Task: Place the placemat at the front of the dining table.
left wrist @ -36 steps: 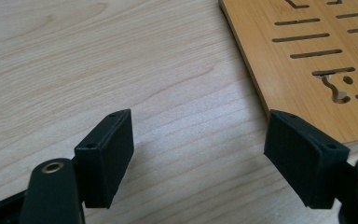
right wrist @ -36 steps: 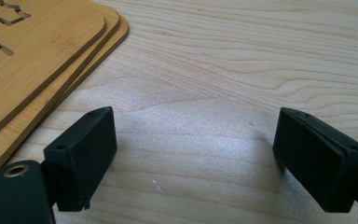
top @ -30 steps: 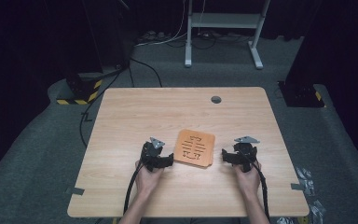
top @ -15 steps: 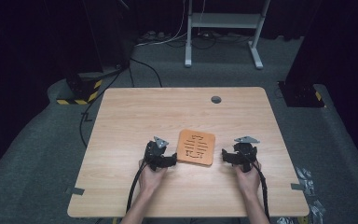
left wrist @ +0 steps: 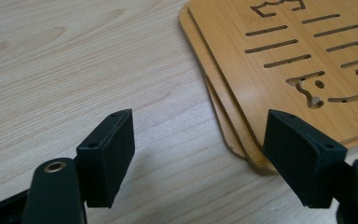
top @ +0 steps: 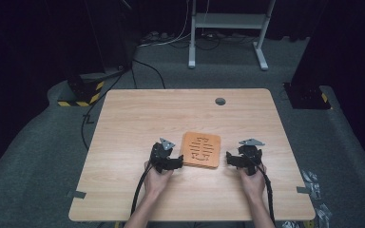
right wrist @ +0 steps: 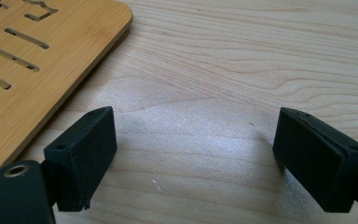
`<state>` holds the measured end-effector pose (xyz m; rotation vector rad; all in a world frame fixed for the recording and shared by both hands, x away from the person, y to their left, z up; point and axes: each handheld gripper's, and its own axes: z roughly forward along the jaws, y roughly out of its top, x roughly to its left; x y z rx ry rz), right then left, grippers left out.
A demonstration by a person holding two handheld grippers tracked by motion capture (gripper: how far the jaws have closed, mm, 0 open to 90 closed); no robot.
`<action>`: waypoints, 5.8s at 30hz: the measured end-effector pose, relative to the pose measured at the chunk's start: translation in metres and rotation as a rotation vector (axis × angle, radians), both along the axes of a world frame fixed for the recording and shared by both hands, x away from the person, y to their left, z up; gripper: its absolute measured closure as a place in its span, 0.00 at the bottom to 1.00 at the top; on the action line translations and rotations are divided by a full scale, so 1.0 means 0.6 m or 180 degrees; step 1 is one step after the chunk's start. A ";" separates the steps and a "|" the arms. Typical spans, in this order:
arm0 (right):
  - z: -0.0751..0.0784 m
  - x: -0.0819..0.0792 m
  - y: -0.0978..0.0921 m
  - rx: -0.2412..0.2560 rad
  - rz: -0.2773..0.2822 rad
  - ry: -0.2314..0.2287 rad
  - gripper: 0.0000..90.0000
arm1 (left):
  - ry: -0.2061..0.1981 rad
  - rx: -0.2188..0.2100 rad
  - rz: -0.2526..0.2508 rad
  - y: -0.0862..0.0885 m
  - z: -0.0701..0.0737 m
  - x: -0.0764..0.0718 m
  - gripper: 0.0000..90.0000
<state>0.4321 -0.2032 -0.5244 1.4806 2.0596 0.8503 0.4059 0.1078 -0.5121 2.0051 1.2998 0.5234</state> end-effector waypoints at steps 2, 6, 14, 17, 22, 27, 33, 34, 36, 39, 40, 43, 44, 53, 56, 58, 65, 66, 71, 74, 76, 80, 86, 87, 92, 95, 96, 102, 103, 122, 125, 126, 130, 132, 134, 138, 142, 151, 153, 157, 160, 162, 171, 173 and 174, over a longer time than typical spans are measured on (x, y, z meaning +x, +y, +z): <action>0.000 0.000 -0.001 -0.0020 0.0016 -0.0012 0.15 | 0.0003 0.0005 -0.0015 -0.004 0.000 0.001 0.28; 0.000 0.000 -0.001 -0.0016 0.0013 -0.0007 0.15 | 0.0001 0.0004 -0.0039 -0.012 0.001 0.003 0.28; 0.001 -0.004 -0.002 0.0000 0.0011 0.0016 0.14 | 0.0010 0.0015 -0.0117 -0.028 0.001 0.005 0.28; 0.001 -0.006 -0.003 -0.0003 -0.0009 0.0023 0.14 | 0.0003 0.0025 -0.0146 -0.034 0.002 0.005 0.28; 0.005 -0.009 -0.007 -0.0023 -0.0079 0.0096 0.15 | -0.0009 0.0007 -0.0155 -0.037 0.001 0.006 0.28; 0.009 -0.014 -0.013 0.0028 -0.0153 -0.0010 0.13 | -0.0037 -0.0057 -0.0113 -0.026 0.004 0.006 0.27; 0.019 -0.022 -0.017 0.0289 -0.0048 -0.0092 0.13 | -0.0029 -0.0100 -0.0046 -0.007 0.005 0.003 0.28; 0.020 -0.023 -0.015 0.0321 -0.0029 -0.0091 0.13 | -0.0031 -0.0098 -0.0036 -0.004 0.005 0.003 0.28; 0.022 -0.025 -0.012 0.0346 0.0053 -0.0096 0.13 | -0.0017 -0.0117 -0.0007 0.004 0.005 0.003 0.28; 0.022 -0.025 -0.006 0.0345 0.0140 -0.0136 0.13 | -0.0004 -0.0153 0.0063 0.015 0.003 0.001 0.28; 0.022 -0.026 -0.005 0.0363 0.0158 -0.0134 0.13 | 0.0003 -0.0154 0.0067 0.019 0.002 0.001 0.28; 0.021 -0.026 -0.002 0.0394 0.0213 -0.0156 0.14 | 0.0007 -0.0188 0.0135 0.029 0.001 -0.001 0.28; 0.021 -0.026 -0.002 0.0388 0.0244 -0.0148 0.14 | 0.0004 -0.0181 0.0131 0.032 0.001 -0.001 0.28; 0.013 -0.019 0.015 0.0138 0.0275 -0.0004 0.13 | 0.0008 -0.0221 0.0204 0.051 0.003 -0.003 0.28; 0.012 -0.020 0.016 0.0157 0.0294 -0.0025 0.14 | 0.0013 -0.0238 0.0219 0.054 0.004 -0.004 0.29; 0.010 -0.020 0.016 0.0179 0.0305 -0.0040 0.15 | -0.0007 -0.0247 0.0211 0.056 0.004 -0.004 0.29; 0.005 -0.020 0.016 0.0127 0.0290 0.0018 0.17 | -0.0015 -0.0272 0.0242 0.062 0.008 -0.006 0.29; 0.005 -0.020 0.015 0.0118 0.0299 -0.0010 0.17 | -0.0021 -0.0276 0.0233 0.063 0.010 -0.006 0.29; 0.005 -0.020 0.013 0.0177 0.0301 0.0054 0.17 | -0.0063 -0.0317 0.0224 0.064 0.016 -0.008 0.29; 0.003 -0.018 0.012 0.0197 0.0305 0.0023 0.17 | -0.0071 -0.0328 0.0218 0.064 0.018 -0.009 0.29; 0.002 -0.018 0.012 0.0211 0.0308 0.0029 0.17 | -0.0062 -0.0331 0.0201 0.063 0.019 -0.009 0.29; 0.002 -0.018 0.013 0.0210 0.0316 0.0017 0.17 | -0.0082 -0.0352 0.0150 0.061 0.026 -0.009 0.28; 0.002 -0.019 0.013 0.0216 0.0319 0.0018 0.17 | -0.0130 -0.0405 0.0058 0.051 0.044 -0.009 0.28; 0.002 -0.018 0.013 0.0216 0.0323 0.0013 0.17 | -0.0130 -0.0418 0.0042 0.049 0.047 -0.008 0.28; 0.002 -0.019 0.014 0.0226 0.0313 0.0026 0.17 | -0.0129 -0.0460 -0.0026 0.036 0.057 -0.002 0.27; 0.002 -0.019 0.014 0.0230 0.0313 0.0025 0.17 | -0.0123 -0.0465 -0.0085 0.028 0.059 0.002 0.27; 0.002 -0.018 0.015 0.0230 0.0315 0.0021 0.17 | -0.0100 -0.0460 -0.0089 0.025 0.060 0.003 0.27; 0.002 -0.018 0.015 0.0227 0.0317 0.0018 0.17 | -0.0101 -0.0515 -0.0211 0.006 0.069 0.009 0.27; 0.002 -0.018 0.015 0.0223 0.0320 0.0017 0.17 | -0.0087 -0.0541 -0.0229 0.004 0.069 0.012 0.28; 0.001 -0.018 0.015 0.0222 0.0316 0.0015 0.17 | 0.0180 -0.0426 -0.0378 -0.059 0.044 0.042 0.26; 0.002 -0.018 0.016 0.0229 0.0322 0.0015 0.18 | 0.0193 -0.0424 -0.0372 -0.063 0.042 0.043 0.26; 0.002 -0.018 0.016 0.0233 0.0322 0.0018 0.18 | 0.0191 -0.0433 -0.0376 -0.065 0.041 0.043 0.27; 0.002 -0.018 0.016 0.0236 0.0318 0.0020 0.18 | 0.0249 -0.0385 -0.0409 -0.072 0.036 0.046 0.27; 0.002 -0.018 0.016 0.0236 0.0319 0.0019 0.18 | 0.0272 -0.0378 -0.0425 -0.075 0.032 0.048 0.27; 0.002 -0.018 0.016 0.0235 0.0320 0.0019 0.18 | 0.0288 -0.0380 -0.0432 -0.078 0.030 0.048 0.27; 0.002 -0.018 0.016 0.0236 0.0319 0.0019 0.18 | 0.0318 -0.0363 -0.0457 -0.086 0.026 0.048 0.27; 0.002 -0.018 0.016 0.0235 0.0319 0.0019 0.18 | 0.0339 -0.0358 -0.0478 -0.096 0.023 0.049 0.27; 0.002 -0.018 0.016 0.0242 0.0299 0.0013 0.19 | 0.0369 -0.0306 -0.0471 -0.105 0.022 0.052 0.27; 0.001 -0.018 0.015 0.0238 0.0304 0.0005 0.19 | 0.0357 -0.0311 -0.0463 -0.104 0.025 0.050 0.28; 0.002 -0.018 0.014 0.0272 0.0291 0.0030 0.20 | 0.0273 -0.0397 -0.0462 -0.102 0.034 0.046 0.32; 0.002 -0.018 0.014 0.0294 0.0281 0.0016 0.20 | 0.0180 -0.0411 -0.0470 -0.103 0.040 0.042 0.35; 0.002 -0.018 0.013 0.0302 0.0283 0.0016 0.20 | 0.0160 -0.0401 -0.0485 -0.103 0.042 0.041 0.35; 0.002 -0.018 0.012 0.0333 0.0266 0.0016 0.21 | 0.0030 -0.0461 -0.0507 -0.106 0.056 0.035 0.40; 0.002 -0.017 0.011 0.0333 0.0258 -0.0002 0.22 | -0.0005 -0.0489 -0.0515 -0.107 0.060 0.033 0.41; 0.002 -0.017 0.010 0.0330 0.0260 -0.0007 0.22 | -0.0012 -0.0491 -0.0527 -0.107 0.062 0.032 0.43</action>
